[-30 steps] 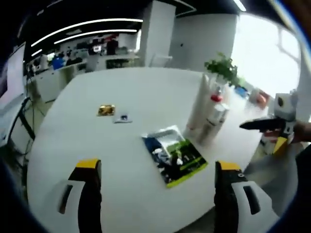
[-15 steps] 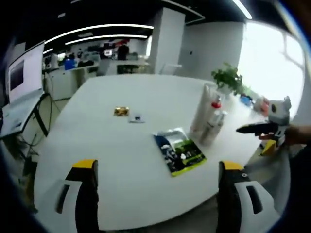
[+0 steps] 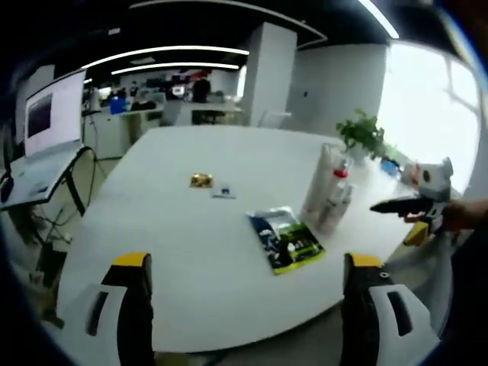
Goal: Arrange the skincare products in the storage area until every visible bottle or jar stands upright without overlapping.
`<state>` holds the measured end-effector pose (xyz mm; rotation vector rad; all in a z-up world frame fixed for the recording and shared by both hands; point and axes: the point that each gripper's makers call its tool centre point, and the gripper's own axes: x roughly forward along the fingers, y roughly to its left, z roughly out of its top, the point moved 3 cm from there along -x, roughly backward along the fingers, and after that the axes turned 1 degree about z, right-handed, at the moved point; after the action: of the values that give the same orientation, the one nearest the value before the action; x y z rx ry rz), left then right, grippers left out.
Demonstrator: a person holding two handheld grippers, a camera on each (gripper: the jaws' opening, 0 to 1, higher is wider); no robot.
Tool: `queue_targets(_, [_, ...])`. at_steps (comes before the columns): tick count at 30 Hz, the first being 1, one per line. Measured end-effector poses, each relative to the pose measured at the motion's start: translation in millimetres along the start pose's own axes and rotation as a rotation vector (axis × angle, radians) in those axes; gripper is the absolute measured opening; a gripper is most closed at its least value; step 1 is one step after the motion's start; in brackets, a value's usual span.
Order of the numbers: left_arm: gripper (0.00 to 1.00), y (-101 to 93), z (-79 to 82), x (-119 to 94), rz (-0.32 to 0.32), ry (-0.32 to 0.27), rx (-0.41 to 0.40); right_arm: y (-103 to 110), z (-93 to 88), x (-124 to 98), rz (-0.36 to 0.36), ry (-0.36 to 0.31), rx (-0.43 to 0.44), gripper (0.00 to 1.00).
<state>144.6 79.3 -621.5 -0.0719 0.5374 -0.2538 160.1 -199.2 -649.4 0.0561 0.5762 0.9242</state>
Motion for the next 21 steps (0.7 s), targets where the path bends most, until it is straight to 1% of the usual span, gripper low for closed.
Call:
queue_targets(3, [0.99,-0.4,2.5,1,0.000,-0.019,-0.003,2,-0.8,1,0.006,0.009,-0.011,0.99])
queue_targets(11, [0.99,0.7,0.6,2,0.008,-0.012,-0.005,2,-0.1,0,0.005,0.004,-0.015,0.99])
queue_targets(14, [0.98,1.2,-0.1,3,0.009,-0.002,-0.008,1,0.3,-1,0.001,0.000,-0.010,0.99])
queue_targets(15, [0.98,-0.1,-0.8,5,0.009,0.013,-0.003,1,0.0,-1,0.000,0.000,-0.010,0.99])
queue_targets(20, [0.98,-5.9,1.3,12,-0.014,0.033,0.003,0,0.9,-2,-0.005,-0.003,-0.013,0.98])
queue_targets(21, [0.98,-9.0,0.7,15,-0.025,0.049,-0.008,0,1.1,-2,-0.007,-0.003,-0.015,0.99])
